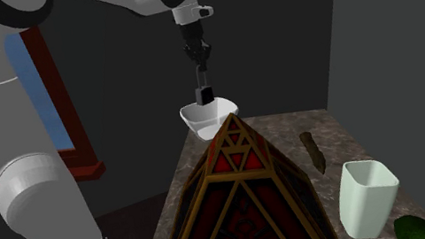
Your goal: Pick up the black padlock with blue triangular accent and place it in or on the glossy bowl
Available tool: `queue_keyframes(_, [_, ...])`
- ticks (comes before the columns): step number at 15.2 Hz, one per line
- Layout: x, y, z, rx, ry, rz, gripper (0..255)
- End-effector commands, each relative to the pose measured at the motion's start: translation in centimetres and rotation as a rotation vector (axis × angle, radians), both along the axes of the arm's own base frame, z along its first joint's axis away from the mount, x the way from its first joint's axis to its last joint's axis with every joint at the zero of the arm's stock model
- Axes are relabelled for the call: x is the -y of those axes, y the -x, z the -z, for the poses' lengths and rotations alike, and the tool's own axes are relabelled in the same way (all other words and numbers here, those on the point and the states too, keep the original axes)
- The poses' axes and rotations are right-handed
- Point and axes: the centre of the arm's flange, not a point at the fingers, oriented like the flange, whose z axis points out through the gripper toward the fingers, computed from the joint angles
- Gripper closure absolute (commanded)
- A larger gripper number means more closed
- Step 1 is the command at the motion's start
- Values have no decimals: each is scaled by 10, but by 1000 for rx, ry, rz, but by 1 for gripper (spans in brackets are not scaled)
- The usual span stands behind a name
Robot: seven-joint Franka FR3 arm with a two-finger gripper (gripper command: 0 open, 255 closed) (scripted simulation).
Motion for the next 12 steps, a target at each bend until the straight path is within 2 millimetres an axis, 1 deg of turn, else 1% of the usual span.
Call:
queue_keyframes(1, [0, -1, 10, 1, 0, 0, 255])
queue_keyframes(4, [0, -1, 28, 1, 0, 0, 255])
queue_keyframes(12, [0, -1, 28, 1, 0, 0, 255])
